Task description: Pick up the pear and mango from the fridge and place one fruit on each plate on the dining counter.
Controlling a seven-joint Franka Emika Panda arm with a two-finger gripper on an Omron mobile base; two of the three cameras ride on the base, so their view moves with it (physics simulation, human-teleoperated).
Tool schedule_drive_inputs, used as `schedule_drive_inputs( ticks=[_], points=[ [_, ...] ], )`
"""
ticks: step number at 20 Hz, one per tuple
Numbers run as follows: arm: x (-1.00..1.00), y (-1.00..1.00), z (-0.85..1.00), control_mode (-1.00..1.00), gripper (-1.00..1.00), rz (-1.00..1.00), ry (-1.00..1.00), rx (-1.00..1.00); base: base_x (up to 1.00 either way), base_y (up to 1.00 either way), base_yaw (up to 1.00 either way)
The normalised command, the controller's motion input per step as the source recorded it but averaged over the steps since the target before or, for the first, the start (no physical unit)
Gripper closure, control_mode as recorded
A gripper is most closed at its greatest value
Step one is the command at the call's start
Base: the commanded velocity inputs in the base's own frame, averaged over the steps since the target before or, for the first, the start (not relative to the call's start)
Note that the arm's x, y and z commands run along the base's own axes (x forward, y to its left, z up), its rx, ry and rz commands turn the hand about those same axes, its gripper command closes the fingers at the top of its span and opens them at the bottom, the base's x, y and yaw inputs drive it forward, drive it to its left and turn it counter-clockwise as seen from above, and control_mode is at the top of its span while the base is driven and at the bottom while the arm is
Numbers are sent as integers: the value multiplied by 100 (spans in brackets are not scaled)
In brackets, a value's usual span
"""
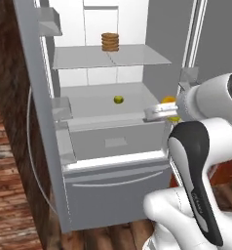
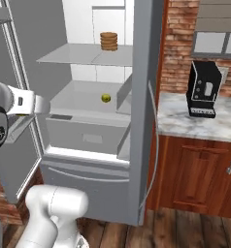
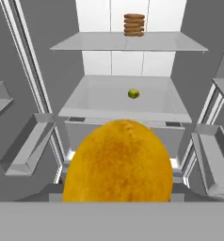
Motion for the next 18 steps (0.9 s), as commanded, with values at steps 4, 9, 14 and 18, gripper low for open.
schedule_drive_inputs(
  ticks=[4, 9, 14, 18],
  points=[
    [0, 0, 0, 100, 100, 0, 0, 0, -100, -9, 0],
    [0, 0, 0, 100, 100, 0, 0, 0, -100, -23, 0],
    [0, 0, 0, 100, 100, 0, 0, 0, -100, -76, -5],
    [0, 0, 0, 100, 100, 0, 0, 0, -44, -26, -77]
  ],
)
